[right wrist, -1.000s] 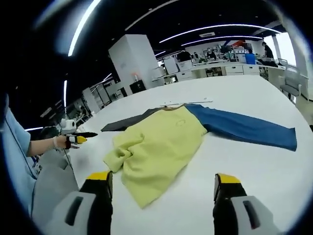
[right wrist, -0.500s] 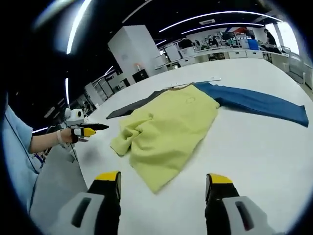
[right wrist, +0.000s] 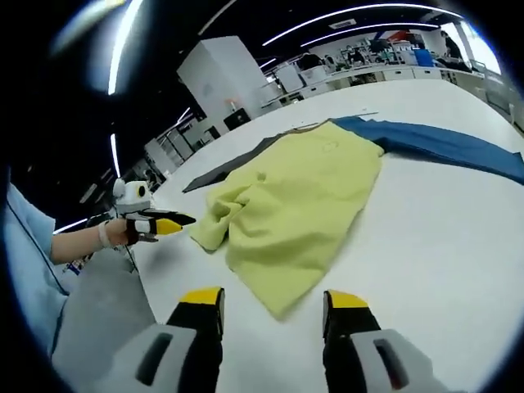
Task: Fold the garment on the visible template until the final outline fits inside the template.
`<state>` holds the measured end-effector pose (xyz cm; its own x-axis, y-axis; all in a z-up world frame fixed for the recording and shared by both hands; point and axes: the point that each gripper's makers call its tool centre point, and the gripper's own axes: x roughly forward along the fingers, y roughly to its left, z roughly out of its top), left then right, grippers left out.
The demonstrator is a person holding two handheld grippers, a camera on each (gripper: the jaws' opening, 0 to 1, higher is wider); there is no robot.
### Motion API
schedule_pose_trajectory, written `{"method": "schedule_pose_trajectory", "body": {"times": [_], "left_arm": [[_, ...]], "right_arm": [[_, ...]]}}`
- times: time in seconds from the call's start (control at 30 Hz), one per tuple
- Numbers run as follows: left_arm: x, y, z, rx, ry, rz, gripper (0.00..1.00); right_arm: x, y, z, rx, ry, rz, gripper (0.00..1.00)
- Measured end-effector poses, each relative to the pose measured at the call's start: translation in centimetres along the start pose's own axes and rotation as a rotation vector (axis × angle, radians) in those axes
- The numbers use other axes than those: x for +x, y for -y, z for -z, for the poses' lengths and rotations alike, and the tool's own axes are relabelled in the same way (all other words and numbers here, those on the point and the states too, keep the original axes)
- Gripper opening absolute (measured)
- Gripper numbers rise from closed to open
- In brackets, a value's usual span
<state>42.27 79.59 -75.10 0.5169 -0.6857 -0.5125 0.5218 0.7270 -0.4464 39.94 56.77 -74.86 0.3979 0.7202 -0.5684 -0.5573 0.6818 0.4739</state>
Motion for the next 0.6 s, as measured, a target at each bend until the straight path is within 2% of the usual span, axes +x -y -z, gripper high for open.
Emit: {"method": "schedule_pose_trajectory", "body": {"times": [0.13,0.27,0.33,0.6], "left_arm": [[0.2,-0.4,0.6,-0.012,-0.015,-0.014,0.28],[0.0,-0.6,0.9,-0.065,-0.011,-0.017,0.22],[0.0,-0.6,1.0,-0.078,-0.003,-0.018,0.20],[0.4,-1.2,1.3,-0.154,0.004,-0.023,0.12]], "right_arm": [[0.2,0.1,0.1,0.008,-0.006,-0.004,0.42],[0.3,-0.3,0.5,0.044,-0.022,-0.030,0.32],[0.4,-0.2,0.7,0.035,-0.029,-0.024,0.31],[0.7,0.1,0.7,0.074,-0.011,-0.023,0.21]]}}
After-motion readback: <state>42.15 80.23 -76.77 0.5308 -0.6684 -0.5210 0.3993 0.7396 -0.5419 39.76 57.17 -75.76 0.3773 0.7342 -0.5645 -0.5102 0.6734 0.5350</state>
